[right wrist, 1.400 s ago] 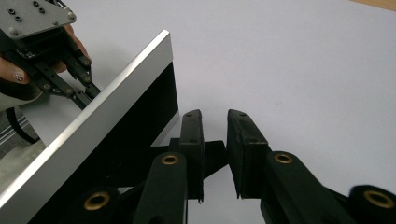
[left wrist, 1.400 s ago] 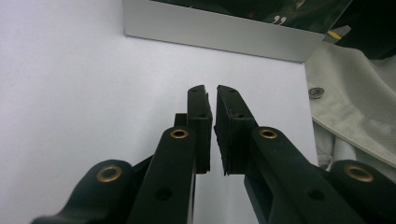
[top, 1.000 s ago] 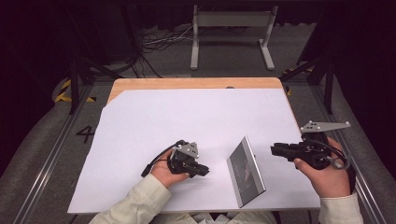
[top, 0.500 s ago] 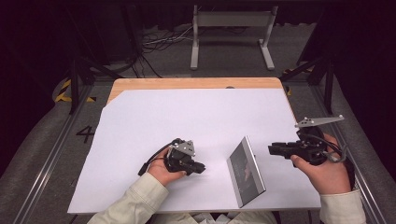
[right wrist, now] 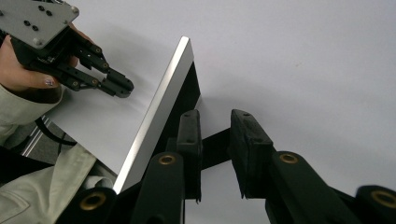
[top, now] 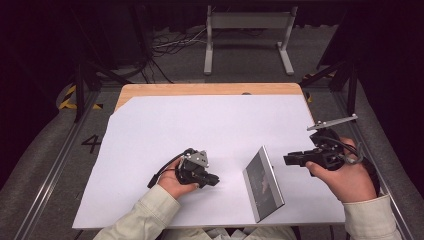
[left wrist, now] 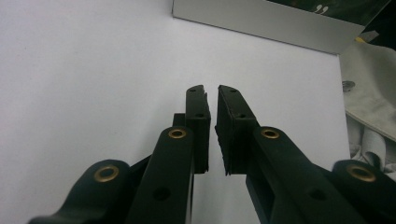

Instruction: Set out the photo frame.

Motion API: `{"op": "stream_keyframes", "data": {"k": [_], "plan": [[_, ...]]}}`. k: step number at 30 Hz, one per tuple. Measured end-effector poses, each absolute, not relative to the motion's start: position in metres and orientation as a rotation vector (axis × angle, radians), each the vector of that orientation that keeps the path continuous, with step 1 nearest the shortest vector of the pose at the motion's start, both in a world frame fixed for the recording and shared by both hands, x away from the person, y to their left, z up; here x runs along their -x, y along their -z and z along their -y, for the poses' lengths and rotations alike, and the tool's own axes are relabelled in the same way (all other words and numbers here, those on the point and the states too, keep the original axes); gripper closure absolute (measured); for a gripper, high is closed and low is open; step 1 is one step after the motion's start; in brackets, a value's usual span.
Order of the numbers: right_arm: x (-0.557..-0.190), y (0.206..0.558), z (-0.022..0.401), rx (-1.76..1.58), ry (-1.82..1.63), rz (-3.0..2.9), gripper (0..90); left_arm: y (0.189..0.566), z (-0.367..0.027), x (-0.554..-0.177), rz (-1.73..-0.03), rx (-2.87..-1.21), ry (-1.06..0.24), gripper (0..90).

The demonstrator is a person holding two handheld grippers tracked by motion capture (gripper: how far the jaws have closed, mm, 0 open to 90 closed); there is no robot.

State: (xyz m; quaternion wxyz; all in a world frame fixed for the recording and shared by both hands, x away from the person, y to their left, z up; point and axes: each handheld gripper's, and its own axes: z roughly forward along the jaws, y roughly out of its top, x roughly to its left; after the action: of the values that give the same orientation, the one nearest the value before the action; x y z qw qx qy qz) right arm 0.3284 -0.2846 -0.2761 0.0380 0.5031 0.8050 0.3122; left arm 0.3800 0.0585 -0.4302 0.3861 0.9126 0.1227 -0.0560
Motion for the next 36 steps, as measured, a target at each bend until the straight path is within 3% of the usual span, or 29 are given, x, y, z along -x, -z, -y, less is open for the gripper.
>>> {"op": "stream_keyframes", "data": {"k": [36], "plan": [[-0.322,0.267,0.252,-1.709,-0.820,-2.522,68.0,0.432,-0.059,-0.380,-0.326,-2.327,0.138,83.5]]}}
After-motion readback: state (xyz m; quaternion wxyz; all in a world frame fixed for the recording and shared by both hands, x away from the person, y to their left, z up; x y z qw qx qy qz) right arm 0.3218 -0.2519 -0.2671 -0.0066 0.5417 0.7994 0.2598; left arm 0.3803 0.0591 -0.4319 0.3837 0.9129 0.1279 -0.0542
